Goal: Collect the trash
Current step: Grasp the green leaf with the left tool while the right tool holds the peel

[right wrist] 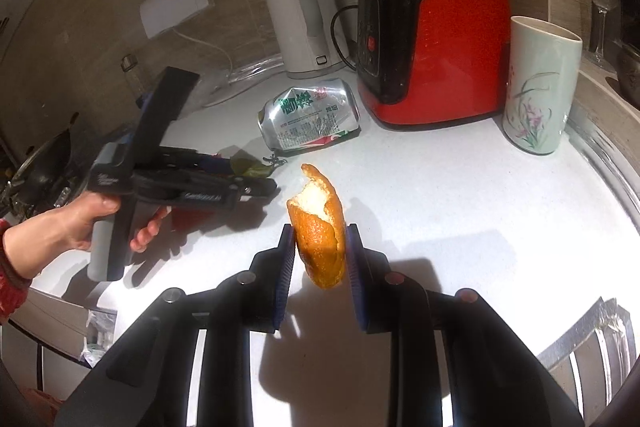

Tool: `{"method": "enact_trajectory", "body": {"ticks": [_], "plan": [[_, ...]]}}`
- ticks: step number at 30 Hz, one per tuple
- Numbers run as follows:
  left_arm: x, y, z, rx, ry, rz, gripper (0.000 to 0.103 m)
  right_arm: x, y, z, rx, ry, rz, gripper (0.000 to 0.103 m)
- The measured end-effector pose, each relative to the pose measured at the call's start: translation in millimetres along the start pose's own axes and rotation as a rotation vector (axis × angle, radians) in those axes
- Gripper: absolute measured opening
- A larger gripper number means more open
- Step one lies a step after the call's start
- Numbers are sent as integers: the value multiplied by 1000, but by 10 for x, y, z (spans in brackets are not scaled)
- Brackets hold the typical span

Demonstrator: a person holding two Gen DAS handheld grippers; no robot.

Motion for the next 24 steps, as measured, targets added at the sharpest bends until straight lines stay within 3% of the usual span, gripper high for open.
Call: {"method": "enact_trajectory", "body": {"ticks": [2, 5, 6, 24], "plan": [[-2, -2, 5, -4, -4, -4, 43, -20, 43, -3, 6, -5, 4, 26], [-14, -11, 24, -13, -30, -20, 14, -54, 97, -5, 12, -12, 5, 26], [-18, -21, 22, -23, -31, -23, 11, -59, 101, -10, 12, -14, 5, 26], [-1, 103, 24, -32, -14, 33, 6, -283, 152, -125, 42, -29, -18, 26]]}}
Point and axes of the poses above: each gripper's, at about its wrist camera, not at the fingertips, and y roughly against the way its jaws point, z to its right, x to its top, the point moved 8 cm from there along -y, roughly the way its jaws point, and after that the axes turned 10 degrees about -x, right-handed, at the moved point
